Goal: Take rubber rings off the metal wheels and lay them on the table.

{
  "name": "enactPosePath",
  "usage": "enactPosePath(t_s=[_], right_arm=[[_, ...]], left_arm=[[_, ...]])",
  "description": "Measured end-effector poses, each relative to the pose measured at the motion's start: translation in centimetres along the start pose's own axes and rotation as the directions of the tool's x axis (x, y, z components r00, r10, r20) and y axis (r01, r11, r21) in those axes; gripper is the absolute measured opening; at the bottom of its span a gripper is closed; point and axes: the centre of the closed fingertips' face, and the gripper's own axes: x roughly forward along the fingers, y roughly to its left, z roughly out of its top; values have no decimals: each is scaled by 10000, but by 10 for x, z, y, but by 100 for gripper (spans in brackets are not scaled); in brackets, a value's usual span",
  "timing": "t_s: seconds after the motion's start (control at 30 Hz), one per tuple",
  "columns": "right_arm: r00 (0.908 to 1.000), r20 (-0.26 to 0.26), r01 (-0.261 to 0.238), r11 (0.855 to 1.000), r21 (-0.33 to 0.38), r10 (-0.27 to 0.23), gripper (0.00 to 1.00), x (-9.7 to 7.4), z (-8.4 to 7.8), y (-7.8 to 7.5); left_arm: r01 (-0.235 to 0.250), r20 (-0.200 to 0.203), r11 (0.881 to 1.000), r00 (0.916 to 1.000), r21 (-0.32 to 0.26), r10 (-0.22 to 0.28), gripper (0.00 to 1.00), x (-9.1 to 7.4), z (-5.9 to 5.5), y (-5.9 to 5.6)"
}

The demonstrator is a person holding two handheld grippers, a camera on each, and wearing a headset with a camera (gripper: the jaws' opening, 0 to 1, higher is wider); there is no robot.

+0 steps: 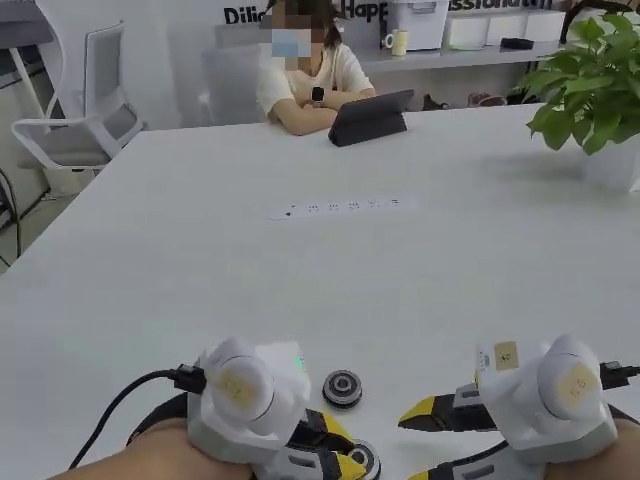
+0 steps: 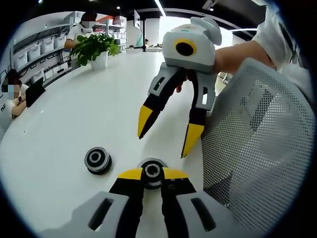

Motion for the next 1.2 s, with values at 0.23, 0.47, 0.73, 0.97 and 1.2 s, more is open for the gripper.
enactPosePath(t_s=[0.23, 0.47, 0.73, 0.97, 1.2], right_arm=[[10000, 93, -17, 10000, 82, 16, 39, 2, 3, -2], [9999, 137, -70, 9999, 158, 67, 37, 6, 4, 0], [9997, 166, -206, 9996, 199, 203, 36, 11, 5, 4], [9994, 143, -318, 9993, 221, 315, 35, 16, 5, 5], [9988, 151, -459, 9986, 265, 456, 31, 24, 5, 9]], left_arm=[[-123, 6, 9997, 9999, 191, 123, 7, 0, 0, 0], [-150, 120, 9998, 9998, 123, 149, 7, -1, 0, 1], [-300, 207, 9995, 9993, -18, 300, 7, 0, 0, 1], [-383, 221, 9992, 9990, -121, 386, 7, 0, 0, 0], [-424, 251, 9989, 9988, -181, 429, 7, 0, 0, 1]])
